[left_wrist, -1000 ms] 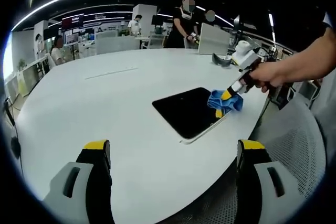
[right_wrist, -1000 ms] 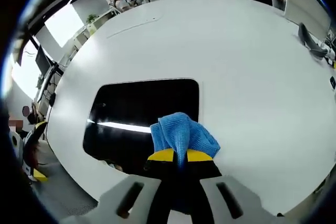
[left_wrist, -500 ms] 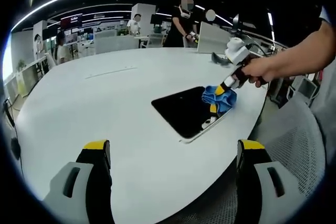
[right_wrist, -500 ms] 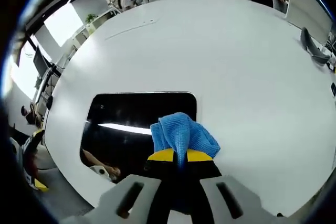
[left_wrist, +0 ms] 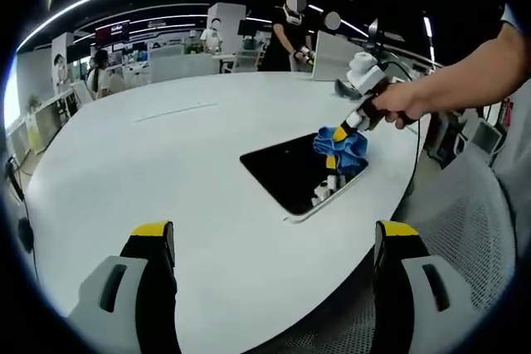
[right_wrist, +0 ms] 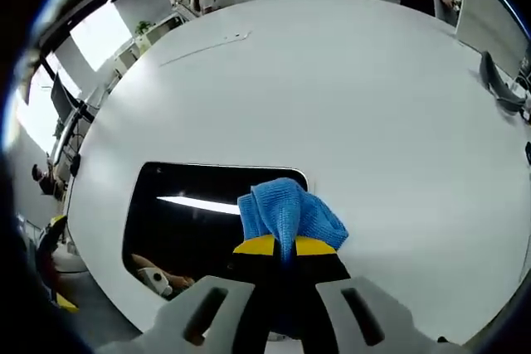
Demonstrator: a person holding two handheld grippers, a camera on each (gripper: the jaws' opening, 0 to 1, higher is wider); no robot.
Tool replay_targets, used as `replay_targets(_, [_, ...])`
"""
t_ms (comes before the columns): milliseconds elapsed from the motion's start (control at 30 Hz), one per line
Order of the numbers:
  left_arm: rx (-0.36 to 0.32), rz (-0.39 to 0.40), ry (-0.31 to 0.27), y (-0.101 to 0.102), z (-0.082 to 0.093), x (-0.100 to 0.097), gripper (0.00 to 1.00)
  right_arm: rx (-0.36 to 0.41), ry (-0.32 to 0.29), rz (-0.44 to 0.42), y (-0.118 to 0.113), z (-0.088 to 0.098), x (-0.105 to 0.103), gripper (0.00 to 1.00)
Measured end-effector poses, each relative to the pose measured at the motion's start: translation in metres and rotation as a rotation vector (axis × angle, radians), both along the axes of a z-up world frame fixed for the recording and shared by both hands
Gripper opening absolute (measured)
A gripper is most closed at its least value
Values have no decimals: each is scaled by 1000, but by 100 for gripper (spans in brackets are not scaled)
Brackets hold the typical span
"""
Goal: Wipe the mirror surface with the cleaning cloth until all visible marks leave the cleaned area.
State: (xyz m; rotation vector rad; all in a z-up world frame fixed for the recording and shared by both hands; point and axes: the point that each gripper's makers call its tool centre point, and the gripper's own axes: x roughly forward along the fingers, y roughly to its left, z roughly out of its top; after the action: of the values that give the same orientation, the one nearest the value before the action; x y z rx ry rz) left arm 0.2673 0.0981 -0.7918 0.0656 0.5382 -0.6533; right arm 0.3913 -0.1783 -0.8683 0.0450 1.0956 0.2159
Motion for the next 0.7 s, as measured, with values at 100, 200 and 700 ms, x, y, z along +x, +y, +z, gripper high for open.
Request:
replay_targets(100, [-3, 0, -2, 0, 1, 0, 99, -3, 1, 3, 0, 0, 4, 0])
replay_targets(200, [-5, 1, -2, 0, 0, 1, 99, -4, -1, -2, 1, 0, 9, 0])
replay_targets(700, [8, -3, 13, 0, -4, -1, 99, -13, -3, 2, 3, -1, 35, 0])
